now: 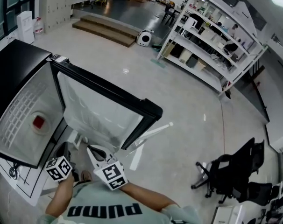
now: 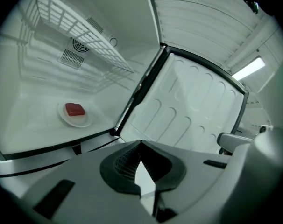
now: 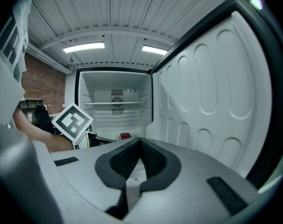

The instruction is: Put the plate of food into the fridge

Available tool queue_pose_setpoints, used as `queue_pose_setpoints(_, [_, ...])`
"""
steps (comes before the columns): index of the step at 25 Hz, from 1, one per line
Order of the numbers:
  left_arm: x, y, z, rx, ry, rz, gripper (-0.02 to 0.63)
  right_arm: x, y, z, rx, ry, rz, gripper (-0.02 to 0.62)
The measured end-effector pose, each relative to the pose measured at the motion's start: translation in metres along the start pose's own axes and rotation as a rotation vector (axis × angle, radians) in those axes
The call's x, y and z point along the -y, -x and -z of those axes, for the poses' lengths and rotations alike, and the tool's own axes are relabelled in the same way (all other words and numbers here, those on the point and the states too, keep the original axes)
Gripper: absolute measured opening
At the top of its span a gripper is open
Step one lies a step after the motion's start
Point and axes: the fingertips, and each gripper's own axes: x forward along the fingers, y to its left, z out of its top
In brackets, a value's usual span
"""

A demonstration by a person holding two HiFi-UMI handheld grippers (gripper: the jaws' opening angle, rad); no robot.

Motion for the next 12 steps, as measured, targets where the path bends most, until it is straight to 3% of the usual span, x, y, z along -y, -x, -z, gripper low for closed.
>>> queue_pose_setpoints(6, [0.056, 0.021, 0.026, -0.035, -0.112, 0.066, 0.005, -0.001, 0.036, 0.015, 0.012, -0.05, 0.005, 0.005])
queue_pose_setpoints(12, [0.086, 0.055, 0.051, -0.04, -0.192, 0.057, 0.005, -0.008, 0.07, 0.028, 0.034, -0.087, 0.001, 0.005])
